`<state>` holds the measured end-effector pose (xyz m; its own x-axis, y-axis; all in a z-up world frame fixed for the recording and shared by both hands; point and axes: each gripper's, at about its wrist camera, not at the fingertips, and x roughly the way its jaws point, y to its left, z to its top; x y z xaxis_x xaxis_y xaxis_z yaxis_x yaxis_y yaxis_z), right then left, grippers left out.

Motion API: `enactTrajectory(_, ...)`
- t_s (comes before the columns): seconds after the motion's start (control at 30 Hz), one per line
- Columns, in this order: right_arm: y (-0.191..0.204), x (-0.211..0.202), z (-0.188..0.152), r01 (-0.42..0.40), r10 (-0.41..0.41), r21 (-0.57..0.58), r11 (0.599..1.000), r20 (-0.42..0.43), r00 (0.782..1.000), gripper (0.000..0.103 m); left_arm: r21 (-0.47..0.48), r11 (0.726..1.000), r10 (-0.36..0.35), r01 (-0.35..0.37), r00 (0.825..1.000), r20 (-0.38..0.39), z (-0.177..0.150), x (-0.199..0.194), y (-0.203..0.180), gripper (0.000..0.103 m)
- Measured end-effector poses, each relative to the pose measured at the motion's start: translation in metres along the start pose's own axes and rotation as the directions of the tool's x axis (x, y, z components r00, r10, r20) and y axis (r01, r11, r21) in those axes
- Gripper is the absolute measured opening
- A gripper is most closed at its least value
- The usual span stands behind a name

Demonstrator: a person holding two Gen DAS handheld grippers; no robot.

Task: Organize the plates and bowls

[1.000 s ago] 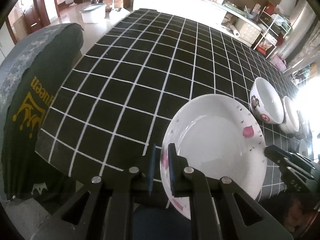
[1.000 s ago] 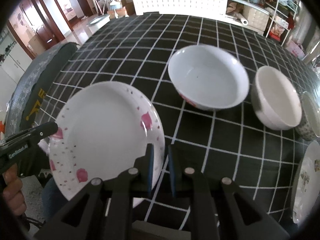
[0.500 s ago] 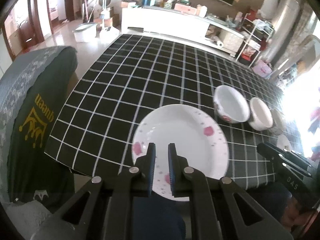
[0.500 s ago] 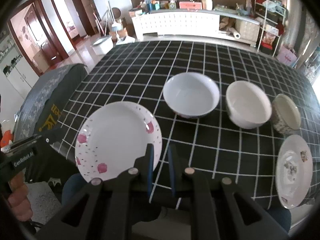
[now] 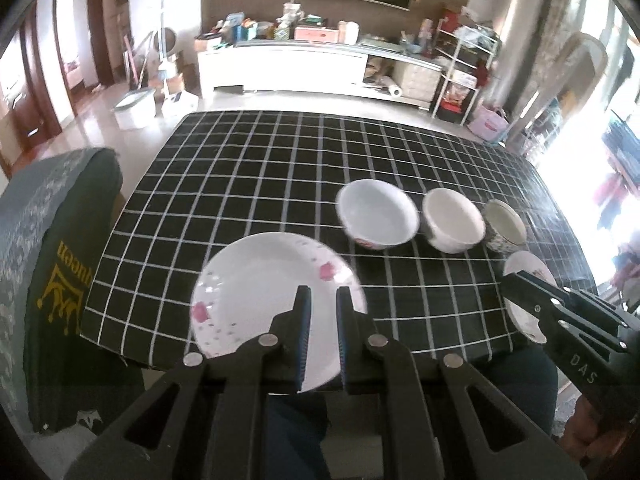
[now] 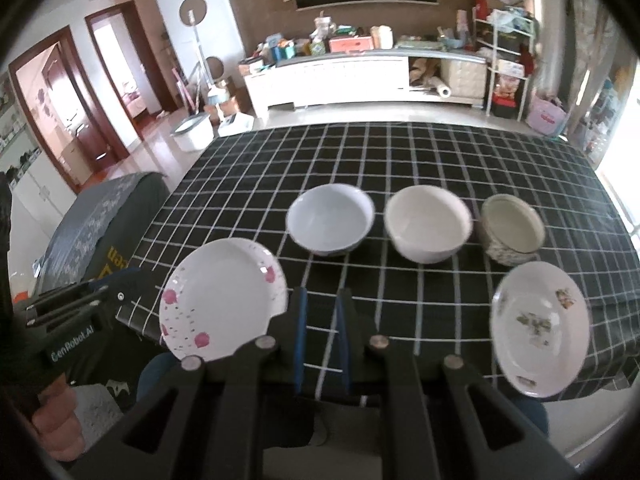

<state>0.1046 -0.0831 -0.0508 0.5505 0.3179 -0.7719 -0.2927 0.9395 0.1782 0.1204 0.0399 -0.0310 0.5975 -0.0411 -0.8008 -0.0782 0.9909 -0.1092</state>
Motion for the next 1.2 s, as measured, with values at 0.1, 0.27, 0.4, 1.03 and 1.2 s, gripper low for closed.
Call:
enactTrajectory(0.1, -0.014, -0.009, -0.003, 0.015, -0.015, 0.010, 1.000, 0.008, 1.000, 0.020, 0.038, 0.999, -0.015, 0.015, 1.000, 0.011, 0.000, -0.003, -0.025, 0.009)
enactTrajectory(0.27, -0.049, -0.024, -0.007, 0.049, -0.050, 0.042, 0.998, 0.020, 0.999, 0.024, 0.106, 0.994, -0.033, 0.032, 0.999, 0.009, 0.003, -0.002, -0.069, 0.010)
enactTrajectory(0.4, -0.078, -0.037, -0.008, 0.079, -0.082, 0.081, 0.994, 0.041, 0.996, 0.028, 0.152, 0.987, -0.047, 0.047, 0.999, 0.000, 0.005, 0.002, -0.098, 0.010)
enactTrajectory(1.03, -0.199, -0.054, -0.033, 0.205, -0.214, 0.262, 0.943, 0.006, 0.977, 0.034, 0.330, 0.931, -0.128, 0.154, 0.987, -0.099, 0.008, 0.047, -0.211, 0.013)
enactTrajectory(1.2, -0.224, -0.045, -0.041, 0.229, -0.230, 0.295, 0.928, -0.033, 0.973, 0.034, 0.336, 0.926, -0.126, 0.171, 0.980, -0.153, 0.005, 0.071, -0.225, 0.013)
